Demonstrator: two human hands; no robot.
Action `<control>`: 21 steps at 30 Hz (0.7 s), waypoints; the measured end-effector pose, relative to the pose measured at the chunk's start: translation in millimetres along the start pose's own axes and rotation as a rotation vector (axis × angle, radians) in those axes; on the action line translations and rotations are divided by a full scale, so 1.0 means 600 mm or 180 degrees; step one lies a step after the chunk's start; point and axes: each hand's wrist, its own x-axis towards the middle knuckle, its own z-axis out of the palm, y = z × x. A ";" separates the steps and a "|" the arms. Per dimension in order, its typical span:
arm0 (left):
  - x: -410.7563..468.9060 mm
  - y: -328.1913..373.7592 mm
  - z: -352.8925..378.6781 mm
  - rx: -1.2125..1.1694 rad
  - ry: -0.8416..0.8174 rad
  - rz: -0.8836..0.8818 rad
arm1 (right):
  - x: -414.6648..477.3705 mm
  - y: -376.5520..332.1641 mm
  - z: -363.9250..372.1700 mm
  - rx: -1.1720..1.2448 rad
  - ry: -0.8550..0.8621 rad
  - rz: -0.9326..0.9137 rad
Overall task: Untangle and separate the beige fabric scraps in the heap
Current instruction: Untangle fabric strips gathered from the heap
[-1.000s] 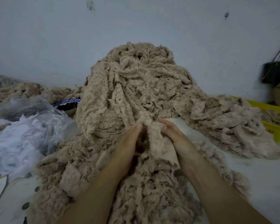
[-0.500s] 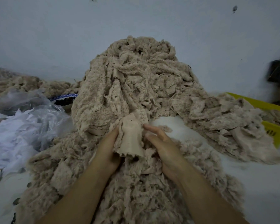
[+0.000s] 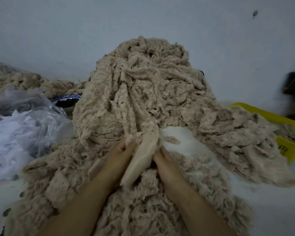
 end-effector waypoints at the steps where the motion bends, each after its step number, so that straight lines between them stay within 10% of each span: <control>1: -0.007 0.007 0.005 0.0061 -0.0117 0.0107 | 0.002 0.003 -0.003 -0.0059 0.0058 0.0027; 15: -0.022 0.025 0.027 0.0791 -0.0801 0.0294 | 0.009 -0.026 -0.031 0.0955 0.0921 -0.0114; 21: -0.024 0.044 0.008 -0.0906 -0.0271 -0.0531 | 0.014 -0.028 -0.026 0.1673 0.0995 -0.0274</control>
